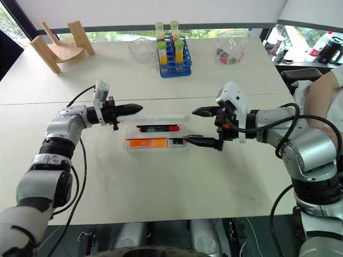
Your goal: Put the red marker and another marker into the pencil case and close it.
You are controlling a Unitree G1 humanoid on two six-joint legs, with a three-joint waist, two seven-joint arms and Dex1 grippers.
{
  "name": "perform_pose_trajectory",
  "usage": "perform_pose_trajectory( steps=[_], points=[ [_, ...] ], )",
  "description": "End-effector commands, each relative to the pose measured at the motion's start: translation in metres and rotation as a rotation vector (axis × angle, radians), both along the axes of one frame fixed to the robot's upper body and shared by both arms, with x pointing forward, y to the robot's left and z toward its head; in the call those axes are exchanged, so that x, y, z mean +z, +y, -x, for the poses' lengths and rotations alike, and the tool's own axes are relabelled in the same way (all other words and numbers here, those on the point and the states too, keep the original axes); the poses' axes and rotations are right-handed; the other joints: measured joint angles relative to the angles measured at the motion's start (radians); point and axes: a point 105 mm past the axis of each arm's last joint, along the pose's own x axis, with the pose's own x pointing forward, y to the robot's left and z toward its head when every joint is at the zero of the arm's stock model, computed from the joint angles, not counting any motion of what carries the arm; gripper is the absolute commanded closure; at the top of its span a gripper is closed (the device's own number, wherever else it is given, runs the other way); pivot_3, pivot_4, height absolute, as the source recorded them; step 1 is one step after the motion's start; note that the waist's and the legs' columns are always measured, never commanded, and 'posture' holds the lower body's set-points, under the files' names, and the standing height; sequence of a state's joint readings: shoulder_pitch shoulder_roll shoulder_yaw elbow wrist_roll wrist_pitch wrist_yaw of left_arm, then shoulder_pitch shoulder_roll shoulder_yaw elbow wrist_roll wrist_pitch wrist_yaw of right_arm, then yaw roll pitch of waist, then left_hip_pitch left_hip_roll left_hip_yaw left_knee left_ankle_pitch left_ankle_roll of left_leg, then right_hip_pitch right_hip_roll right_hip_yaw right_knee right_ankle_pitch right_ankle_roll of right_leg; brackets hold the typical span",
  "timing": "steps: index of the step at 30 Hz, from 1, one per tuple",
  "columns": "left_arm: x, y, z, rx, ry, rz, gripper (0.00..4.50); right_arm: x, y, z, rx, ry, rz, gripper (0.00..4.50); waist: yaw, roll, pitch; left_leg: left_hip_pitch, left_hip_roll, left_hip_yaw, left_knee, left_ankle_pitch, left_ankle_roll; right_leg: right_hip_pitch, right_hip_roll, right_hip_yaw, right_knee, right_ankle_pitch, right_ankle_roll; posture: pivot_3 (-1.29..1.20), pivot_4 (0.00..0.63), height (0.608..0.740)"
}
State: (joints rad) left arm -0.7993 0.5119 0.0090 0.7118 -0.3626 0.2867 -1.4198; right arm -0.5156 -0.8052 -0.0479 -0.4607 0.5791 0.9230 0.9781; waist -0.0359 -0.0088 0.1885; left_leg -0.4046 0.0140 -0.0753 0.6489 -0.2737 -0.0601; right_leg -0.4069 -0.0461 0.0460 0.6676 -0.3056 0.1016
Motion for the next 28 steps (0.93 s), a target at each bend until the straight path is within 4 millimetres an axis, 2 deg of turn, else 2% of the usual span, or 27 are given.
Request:
perform_pose_trajectory(
  steps=[1,6,9,11,13,16,18,22,24,28],
  points=[
    [-0.011,-0.006,0.025,-0.134,0.021,-0.093,4.43,0.012,0.001,0.007,0.008,-0.056,-0.006,0.00,-0.008,0.000,0.000,0.000,0.000,0.000,0.000,0.000,0.000,0.000,0.000,0.000,0.000,0.000,0.000,0.00,0.150,0.740],
    [-0.060,-0.017,0.041,-0.164,0.036,-0.310,4.43,0.012,0.000,0.004,-0.013,-0.067,0.000,0.00,-0.001,0.000,0.000,0.001,0.000,-0.001,0.002,0.001,-0.001,0.002,0.000,-0.001,0.002,0.000,0.000,0.00,0.150,0.740],
    [-0.094,-0.009,0.044,-0.135,0.032,-0.513,4.43,0.012,0.000,0.002,-0.019,-0.070,0.003,0.00,0.007,0.002,-0.002,0.007,-0.001,-0.001,0.002,0.001,-0.001,0.008,-0.001,-0.001,0.001,0.000,0.000,0.00,0.150,0.740],
    [-0.101,-0.003,0.045,-0.125,0.040,-0.552,4.43,0.012,0.000,0.001,-0.019,-0.071,0.005,0.00,0.017,0.005,-0.007,0.017,-0.001,-0.001,0.000,0.000,0.000,0.019,-0.001,-0.001,-0.002,0.000,0.000,0.00,0.150,0.740],
    [-0.092,-0.001,0.044,-0.089,0.034,-0.497,4.43,0.012,0.000,0.001,-0.014,-0.068,0.007,0.00,0.018,0.006,-0.009,0.022,0.000,0.000,0.000,0.000,0.000,0.024,-0.001,0.000,-0.002,0.000,0.000,0.00,0.150,0.740],
    [-0.042,-0.001,0.050,-0.039,0.060,-0.251,4.43,0.010,0.000,0.000,-0.007,-0.062,0.013,0.00,0.003,0.006,-0.009,0.033,0.001,0.000,-0.002,0.000,0.000,0.033,0.001,0.000,-0.003,-0.001,0.000,0.00,0.150,0.740],
    [-0.014,0.006,0.060,-0.012,0.040,-0.166,4.43,0.008,-0.002,0.000,-0.007,-0.053,0.019,0.00,-0.010,0.006,-0.008,0.031,0.002,-0.001,-0.003,0.000,0.000,0.031,0.001,0.000,-0.003,-0.001,0.000,0.00,0.150,0.740],
    [0.024,0.027,0.082,0.103,-0.009,-0.116,4.43,-0.001,-0.008,0.001,-0.008,-0.018,0.038,0.00,-0.007,0.004,-0.007,0.021,0.002,-0.004,-0.003,0.000,0.000,0.022,0.001,-0.001,-0.002,-0.001,0.000,0.00,0.150,0.740],
    [0.037,0.037,0.094,0.164,-0.018,-0.110,4.43,-0.008,-0.012,0.001,-0.014,0.004,0.055,0.00,-0.003,0.004,-0.007,0.013,0.002,-0.006,-0.002,0.000,0.000,0.014,0.000,-0.001,-0.001,0.000,0.000,0.00,0.150,0.740],
    [0.044,0.052,0.119,0.268,-0.003,-0.128,4.43,-0.019,-0.019,0.002,-0.021,0.048,0.068,0.00,0.000,0.004,-0.006,0.013,0.000,-0.005,-0.002,0.000,0.000,0.014,-0.003,0.000,-0.003,-0.001,0.000,0.00,0.150,0.740]
  ],
)
